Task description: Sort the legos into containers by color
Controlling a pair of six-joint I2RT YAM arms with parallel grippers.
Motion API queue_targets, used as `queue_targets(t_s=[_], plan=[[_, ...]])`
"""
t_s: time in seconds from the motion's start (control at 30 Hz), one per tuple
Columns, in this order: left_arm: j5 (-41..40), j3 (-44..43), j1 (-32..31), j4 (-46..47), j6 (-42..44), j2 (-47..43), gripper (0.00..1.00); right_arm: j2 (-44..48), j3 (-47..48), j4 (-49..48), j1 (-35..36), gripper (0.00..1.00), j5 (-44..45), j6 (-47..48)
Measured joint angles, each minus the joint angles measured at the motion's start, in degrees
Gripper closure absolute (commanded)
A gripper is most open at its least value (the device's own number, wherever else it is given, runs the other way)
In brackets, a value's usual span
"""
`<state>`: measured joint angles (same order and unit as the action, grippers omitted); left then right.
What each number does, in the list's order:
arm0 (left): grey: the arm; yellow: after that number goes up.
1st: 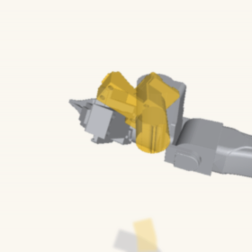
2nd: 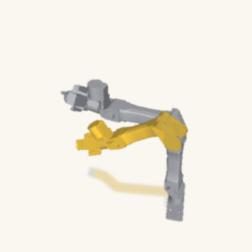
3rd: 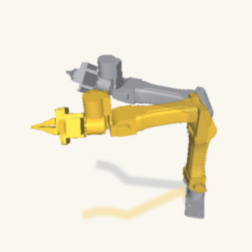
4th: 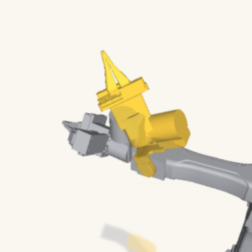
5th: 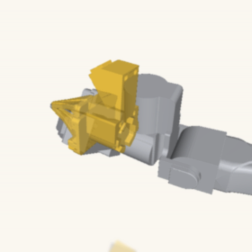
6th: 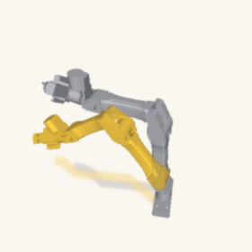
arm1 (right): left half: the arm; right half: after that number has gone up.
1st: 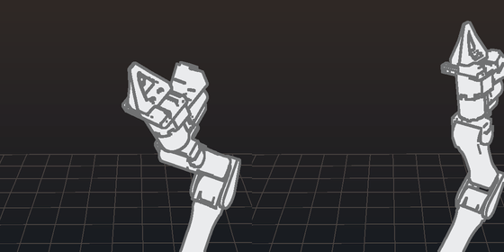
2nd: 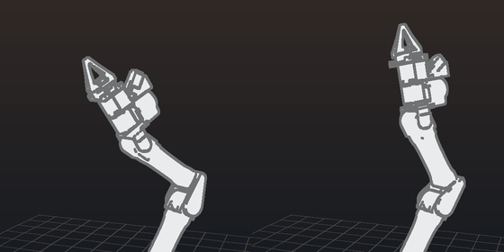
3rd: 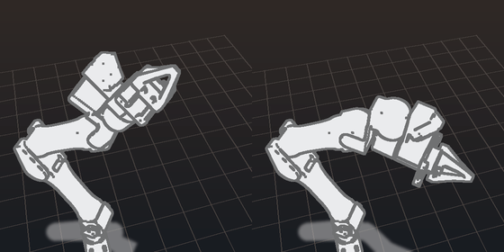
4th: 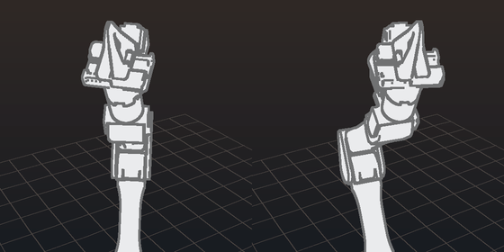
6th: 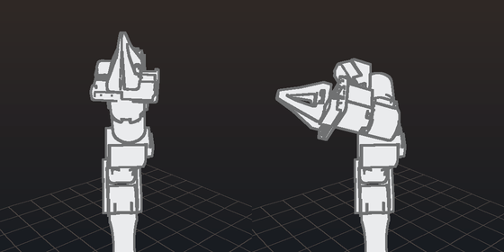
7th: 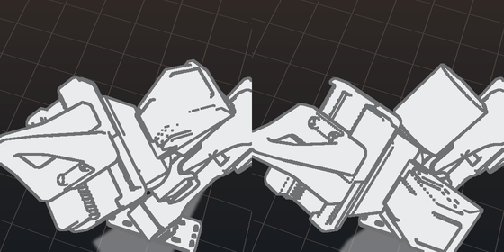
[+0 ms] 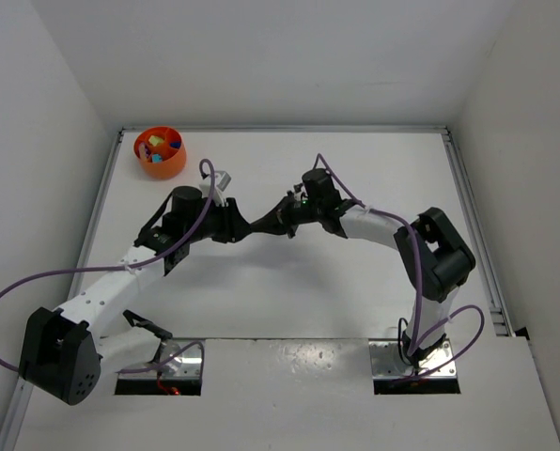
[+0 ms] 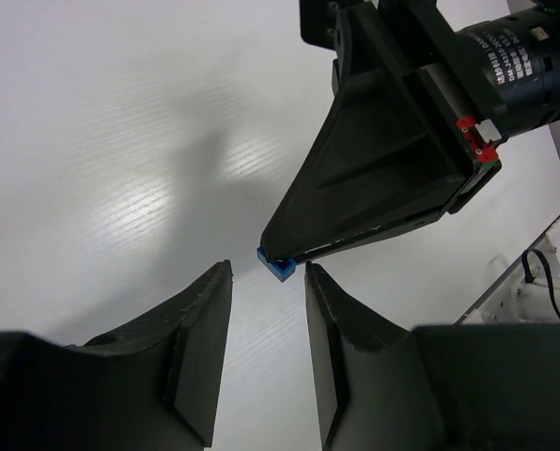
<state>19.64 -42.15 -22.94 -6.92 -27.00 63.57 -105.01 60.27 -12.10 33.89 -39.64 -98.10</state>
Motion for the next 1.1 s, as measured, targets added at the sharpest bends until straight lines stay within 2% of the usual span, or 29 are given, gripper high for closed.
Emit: queue_targets(t_s=[0.93, 1.03, 1.1], plan=[[1.6, 1.2, 0.0, 1.53, -1.05, 0.0, 0.59, -0.09, -1.07, -2.34, 0.48, 1.0, -0.04, -0.96], [1.53, 1.2, 0.0, 1.62, -1.11, 0.09, 0.62, -0.09, -1.07, -2.54, 0.59, 1.0, -0.24, -1.14], [1.4, 1.2, 0.0, 1.84, -1.36, 0.31, 0.68, -0.09, -1.07, -2.8, 0.79, 1.0, -0.26, -1.18]])
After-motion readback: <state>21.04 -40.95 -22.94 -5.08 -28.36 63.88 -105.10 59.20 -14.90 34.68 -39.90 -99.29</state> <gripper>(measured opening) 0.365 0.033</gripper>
